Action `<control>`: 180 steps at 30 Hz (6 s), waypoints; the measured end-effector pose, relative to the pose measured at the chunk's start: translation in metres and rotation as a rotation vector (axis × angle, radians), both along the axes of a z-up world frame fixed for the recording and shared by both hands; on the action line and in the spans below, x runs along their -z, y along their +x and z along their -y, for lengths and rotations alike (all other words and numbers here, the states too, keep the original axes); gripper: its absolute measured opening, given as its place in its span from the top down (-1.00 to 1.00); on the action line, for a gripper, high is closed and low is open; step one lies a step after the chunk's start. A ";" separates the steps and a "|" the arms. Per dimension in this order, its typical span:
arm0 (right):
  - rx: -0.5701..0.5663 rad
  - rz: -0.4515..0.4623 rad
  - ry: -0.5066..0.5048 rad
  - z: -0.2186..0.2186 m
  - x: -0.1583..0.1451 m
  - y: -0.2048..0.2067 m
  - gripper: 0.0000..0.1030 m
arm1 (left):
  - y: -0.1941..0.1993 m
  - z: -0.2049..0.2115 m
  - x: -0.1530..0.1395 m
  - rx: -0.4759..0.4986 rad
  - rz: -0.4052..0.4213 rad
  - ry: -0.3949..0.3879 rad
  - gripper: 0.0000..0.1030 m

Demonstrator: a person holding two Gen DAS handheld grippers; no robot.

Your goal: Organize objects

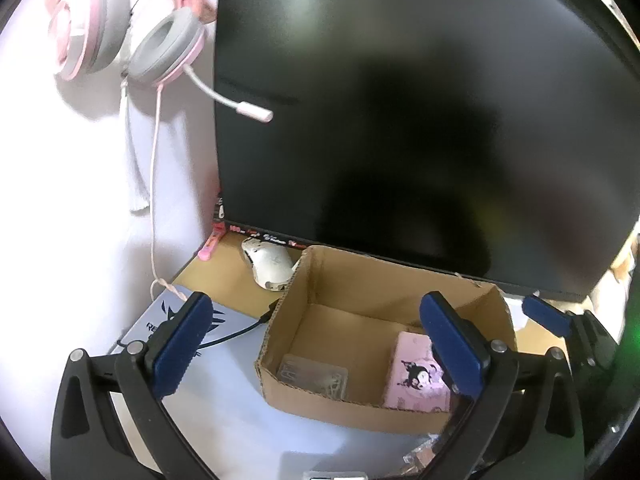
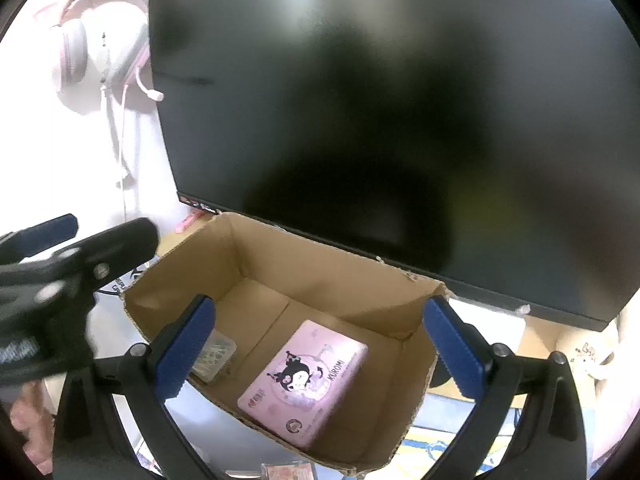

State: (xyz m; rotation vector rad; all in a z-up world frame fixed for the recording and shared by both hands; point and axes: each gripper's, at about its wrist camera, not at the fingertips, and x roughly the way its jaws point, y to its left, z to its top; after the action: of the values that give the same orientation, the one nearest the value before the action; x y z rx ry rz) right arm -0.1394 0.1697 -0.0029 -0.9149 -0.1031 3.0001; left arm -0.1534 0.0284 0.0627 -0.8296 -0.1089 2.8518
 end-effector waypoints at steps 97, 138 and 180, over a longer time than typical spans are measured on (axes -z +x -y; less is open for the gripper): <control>0.028 -0.109 -0.229 0.002 0.038 0.118 -1.00 | 0.119 0.027 0.086 -0.074 -0.062 -0.170 -1.00; -0.076 0.068 -0.456 0.004 0.066 0.105 -0.84 | 0.108 0.010 0.129 0.003 0.121 -0.050 -1.00; 0.012 0.096 -0.386 0.026 0.091 0.095 0.66 | 0.101 0.004 0.154 -0.007 0.215 -0.055 -1.00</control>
State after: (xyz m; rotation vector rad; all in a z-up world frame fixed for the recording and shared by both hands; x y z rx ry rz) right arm -0.0445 0.1440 -0.0939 -1.0778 0.4957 3.0174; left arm -0.0520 0.0240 -0.0911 -1.1468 -0.0600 2.7745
